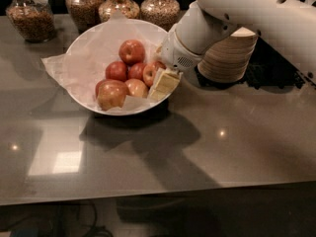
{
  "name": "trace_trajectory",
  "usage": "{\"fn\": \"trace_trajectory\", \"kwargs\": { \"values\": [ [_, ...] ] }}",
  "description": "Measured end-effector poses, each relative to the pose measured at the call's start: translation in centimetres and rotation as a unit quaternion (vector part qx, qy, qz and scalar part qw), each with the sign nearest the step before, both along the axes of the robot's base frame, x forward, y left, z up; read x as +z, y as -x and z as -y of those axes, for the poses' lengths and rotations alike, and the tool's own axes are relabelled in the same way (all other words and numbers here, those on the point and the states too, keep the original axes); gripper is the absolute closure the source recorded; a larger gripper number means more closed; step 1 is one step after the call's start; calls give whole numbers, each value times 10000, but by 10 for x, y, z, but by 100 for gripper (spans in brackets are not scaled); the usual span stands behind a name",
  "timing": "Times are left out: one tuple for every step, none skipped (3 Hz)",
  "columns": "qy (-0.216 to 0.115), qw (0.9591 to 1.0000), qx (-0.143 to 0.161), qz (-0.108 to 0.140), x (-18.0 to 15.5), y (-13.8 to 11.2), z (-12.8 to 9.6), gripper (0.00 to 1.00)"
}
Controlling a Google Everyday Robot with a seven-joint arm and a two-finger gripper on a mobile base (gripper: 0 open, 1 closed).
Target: Pick apple from white bowl
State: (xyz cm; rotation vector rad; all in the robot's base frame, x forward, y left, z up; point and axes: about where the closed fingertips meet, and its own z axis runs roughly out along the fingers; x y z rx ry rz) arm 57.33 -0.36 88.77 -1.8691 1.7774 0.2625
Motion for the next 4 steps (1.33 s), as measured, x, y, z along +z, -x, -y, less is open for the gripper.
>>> {"fn": "trace_trajectory", "kwargs": {
  "values": [
    [22,9999,27,-120,-12,-2,-5,32],
    [22,9999,27,-120,-12,-2,-5,51],
    [22,9999,28,-120,-12,-2,-5,74],
    [21,9999,29,-120,-12,-2,-5,97]
  ]
}}
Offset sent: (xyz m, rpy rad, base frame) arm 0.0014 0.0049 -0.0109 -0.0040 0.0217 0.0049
